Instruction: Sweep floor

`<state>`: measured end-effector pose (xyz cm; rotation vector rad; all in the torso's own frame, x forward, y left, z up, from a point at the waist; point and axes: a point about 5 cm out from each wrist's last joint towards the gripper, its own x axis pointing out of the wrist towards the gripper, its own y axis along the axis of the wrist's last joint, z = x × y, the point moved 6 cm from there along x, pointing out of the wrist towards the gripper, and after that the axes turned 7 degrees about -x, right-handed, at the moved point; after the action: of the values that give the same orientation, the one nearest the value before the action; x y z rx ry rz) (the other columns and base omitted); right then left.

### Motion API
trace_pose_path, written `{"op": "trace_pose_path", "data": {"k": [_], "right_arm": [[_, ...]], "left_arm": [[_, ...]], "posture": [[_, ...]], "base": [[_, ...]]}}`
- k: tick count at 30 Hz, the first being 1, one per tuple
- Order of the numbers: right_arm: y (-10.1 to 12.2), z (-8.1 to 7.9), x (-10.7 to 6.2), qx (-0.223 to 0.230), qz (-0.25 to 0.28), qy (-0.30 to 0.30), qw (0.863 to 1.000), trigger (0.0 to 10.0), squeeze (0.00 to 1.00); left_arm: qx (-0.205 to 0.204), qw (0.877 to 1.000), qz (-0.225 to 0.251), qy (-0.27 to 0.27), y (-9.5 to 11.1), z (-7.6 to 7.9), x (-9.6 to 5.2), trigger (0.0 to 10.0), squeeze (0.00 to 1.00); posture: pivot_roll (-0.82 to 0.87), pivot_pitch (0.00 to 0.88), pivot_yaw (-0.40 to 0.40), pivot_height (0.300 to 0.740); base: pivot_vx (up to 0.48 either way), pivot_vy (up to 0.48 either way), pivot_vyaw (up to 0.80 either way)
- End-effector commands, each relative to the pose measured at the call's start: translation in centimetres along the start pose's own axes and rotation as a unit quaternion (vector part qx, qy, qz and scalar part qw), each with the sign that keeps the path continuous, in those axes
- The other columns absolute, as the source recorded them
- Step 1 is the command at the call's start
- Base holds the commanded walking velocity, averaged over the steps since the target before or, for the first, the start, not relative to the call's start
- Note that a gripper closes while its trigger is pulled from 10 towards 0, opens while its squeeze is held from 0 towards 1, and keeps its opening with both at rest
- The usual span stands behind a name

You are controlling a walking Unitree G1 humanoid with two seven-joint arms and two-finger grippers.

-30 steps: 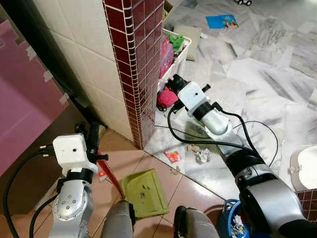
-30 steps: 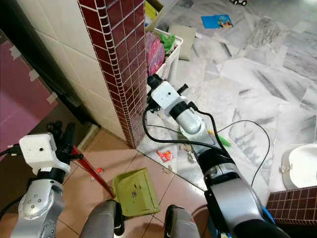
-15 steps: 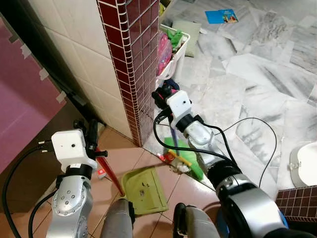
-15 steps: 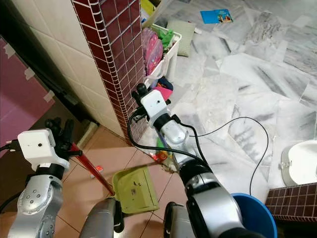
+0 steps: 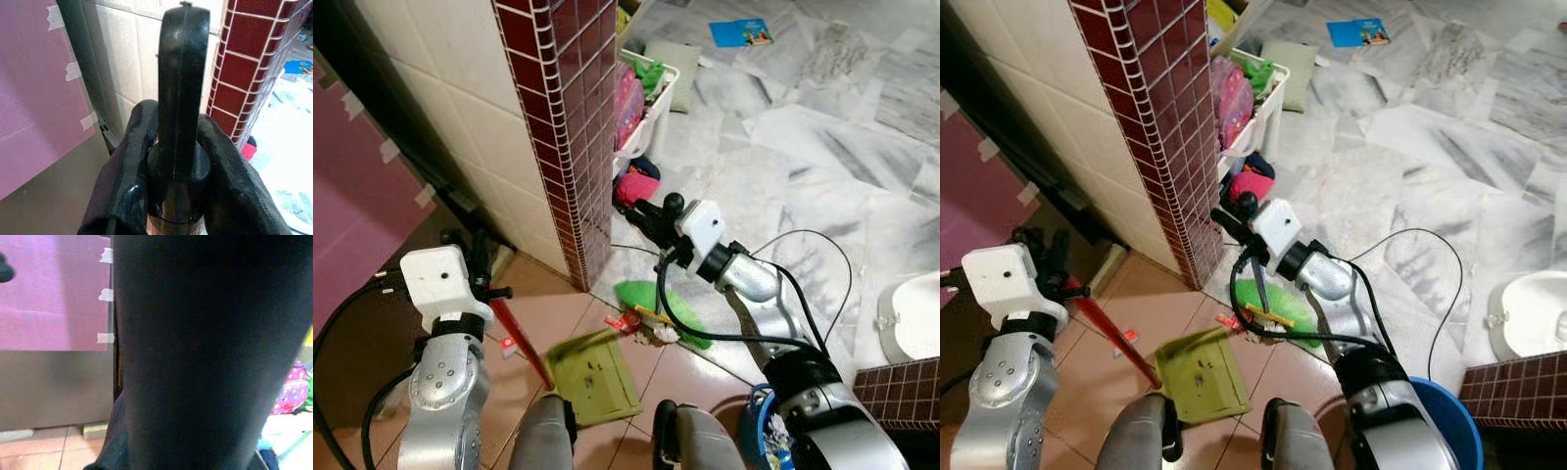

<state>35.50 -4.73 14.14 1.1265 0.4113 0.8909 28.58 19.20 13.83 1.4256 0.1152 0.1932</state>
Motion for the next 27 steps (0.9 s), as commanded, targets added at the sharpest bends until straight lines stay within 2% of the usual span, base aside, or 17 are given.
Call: {"op": "trace_pose_path", "data": {"k": [1,3,4,5,8,11,12,13,17,19,20,21,22,26,27], "right_arm": [[-0.8,-1.2,-0.5,0.031,-0.012,0.019,0.999,10.0,0.00],[-1.0,-2.4,-1.5,0.045,-0.018,0.030,0.998,10.0,0.00],[-1.0,-2.4,-1.5,0.045,-0.018,0.030,0.998,10.0,0.00],[-1.1,-3.0,-2.0,0.052,-0.019,0.030,0.998,10.0,0.00],[-1.0,-3.4,-2.3,0.061,-0.019,0.027,0.998,10.0,0.00],[-0.6,-3.9,-2.8,0.081,-0.017,0.021,0.996,10.0,0.00],[-0.3,-3.8,-3.0,0.095,-0.016,0.009,0.995,10.0,0.00],[0.1,-3.1,-3.2,0.127,-0.008,-0.022,0.992,10.0,0.00],[0.5,-2.1,-3.1,0.139,0.000,-0.046,0.989,10.0,0.00],[1.1,-0.3,-3.1,0.143,0.010,-0.080,0.986,10.0,0.00],[1.5,1.6,-3.3,0.130,0.017,-0.122,0.984,10.0,0.00],[1.6,2.6,-3.5,0.117,0.017,-0.143,0.983,10.0,0.00],[1.6,2.6,-3.5,0.117,0.017,-0.143,0.983,10.0,0.00],[2.1,5.4,-4.8,0.036,0.000,-0.216,0.976,10.0,0.00],[2.1,5.4,-4.8,0.036,0.000,-0.216,0.976,10.0,0.00]], "left_arm": [[0.032,0.999,-0.014,0.026,-0.6,-1.4,-0.1,10.0,0.00],[0.034,0.999,-0.025,0.025,-1.5,-1.3,-0.4,10.0,0.00],[0.034,0.999,-0.025,0.025,-1.5,-1.3,-0.4,10.0,0.00],[0.030,0.998,-0.040,0.033,-2.4,-1.5,-0.6,10.0,0.00],[0.030,0.997,-0.054,0.036,-3.2,-1.5,-0.6,10.0,0.00],[0.025,0.997,-0.063,0.032,-4.1,-1.3,-0.4,10.0,0.00],[0.030,0.997,-0.059,0.027,-4.1,-1.0,0.2,10.0,0.00],[0.026,0.998,-0.052,0.017,-4.0,-0.3,1.1,10.0,0.00],[0.025,0.999,-0.046,0.011,-3.7,0.1,1.6,10.0,0.00],[0.032,0.998,-0.045,0.000,-3.8,0.3,1.7,10.0,0.00],[0.033,0.998,-0.054,-0.004,-4.4,0.2,1.5,10.0,0.00],[0.031,0.998,-0.059,-0.004,-4.7,0.2,1.5,10.0,0.00],[0.031,0.998,-0.059,-0.004,-4.7,0.2,1.5,10.0,0.00],[0.027,0.997,-0.072,-0.012,-5.6,0.5,1.4,10.0,0.00],[0.027,0.997,-0.072,-0.012,-5.6,0.5,1.4,10.0,0.00]], "posture": [[0.11,0.186,-0.001,0.740],[0.09,0.142,0.003,0.740],[0.09,0.142,0.003,0.740],[0.08,0.117,0.006,0.740],[0.08,0.109,0.007,0.740],[0.06,0.063,0.011,0.740],[0.05,0.048,0.011,0.740],[0.04,0.029,0.018,0.740],[0.03,0.015,0.028,0.740],[0.02,0.000,0.042,0.740],[0.01,0.000,0.045,0.740],[0.01,0.000,0.047,0.740],[0.01,0.000,0.047,0.740],[0.00,0.000,0.048,0.740],[0.00,0.000,0.048,0.740]], "base": [[0.000,0.000,0.00],[0.000,0.000,0.00],[0.000,0.000,0.00],[0.000,0.000,0.00],[0.000,0.000,0.00],[0.000,0.000,0.00],[0.000,0.000,0.00],[0.000,0.000,0.00],[0.000,0.000,0.00],[0.000,0.000,0.00],[0.000,0.000,0.00],[0.000,0.000,0.00],[0.000,0.000,0.00],[0.000,0.000,0.00],[0.000,0.000,0.00]]}}
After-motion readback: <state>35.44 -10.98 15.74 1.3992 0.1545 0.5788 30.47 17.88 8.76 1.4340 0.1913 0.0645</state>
